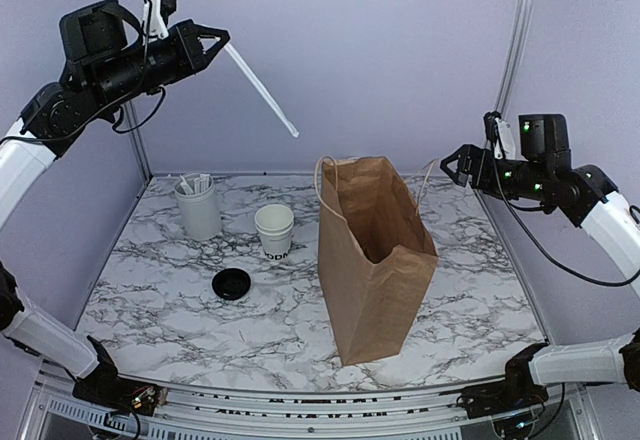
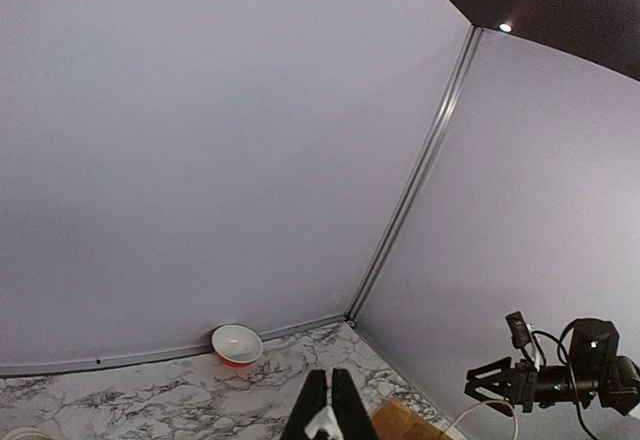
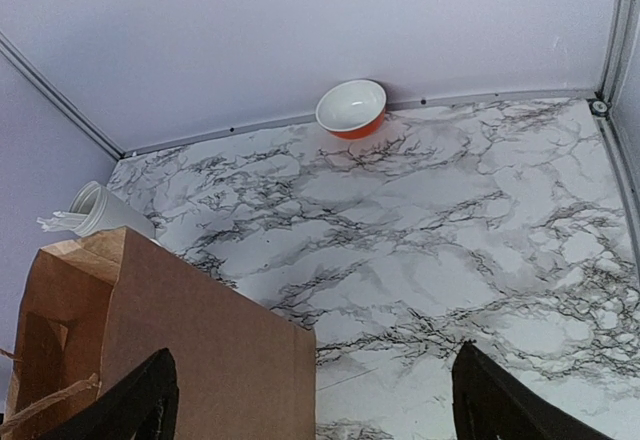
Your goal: Pack the takeout coffee
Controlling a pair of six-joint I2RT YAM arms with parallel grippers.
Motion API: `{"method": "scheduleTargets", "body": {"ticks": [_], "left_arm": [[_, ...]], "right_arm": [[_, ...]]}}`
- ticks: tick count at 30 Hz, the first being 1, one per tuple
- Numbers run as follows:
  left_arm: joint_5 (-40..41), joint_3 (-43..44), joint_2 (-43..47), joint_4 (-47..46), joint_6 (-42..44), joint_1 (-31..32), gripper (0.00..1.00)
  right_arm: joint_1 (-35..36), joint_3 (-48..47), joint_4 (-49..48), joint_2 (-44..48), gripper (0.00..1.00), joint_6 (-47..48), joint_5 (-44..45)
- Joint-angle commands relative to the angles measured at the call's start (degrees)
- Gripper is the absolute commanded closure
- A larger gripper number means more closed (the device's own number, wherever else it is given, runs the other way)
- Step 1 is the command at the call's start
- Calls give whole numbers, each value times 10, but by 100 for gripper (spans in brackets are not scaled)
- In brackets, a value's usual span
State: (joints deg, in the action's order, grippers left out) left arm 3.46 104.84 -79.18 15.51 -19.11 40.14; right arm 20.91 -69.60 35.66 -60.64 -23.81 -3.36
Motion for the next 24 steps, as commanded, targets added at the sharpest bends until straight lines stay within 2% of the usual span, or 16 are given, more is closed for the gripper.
{"method": "scheduleTargets", "body": {"ticks": [1,9,24], "left_arm": [[-39,20,-7,-46,12,53,95],[-28,27,-40,-51,63,147,93],[35,75,-132,21,117,229,92]], "right_arm": [[-5,-14,-5,12,8,-4,4],[-6,-9,-11,8,9,-7,1],[-5,-8,-9,9,9,-13,1]]}}
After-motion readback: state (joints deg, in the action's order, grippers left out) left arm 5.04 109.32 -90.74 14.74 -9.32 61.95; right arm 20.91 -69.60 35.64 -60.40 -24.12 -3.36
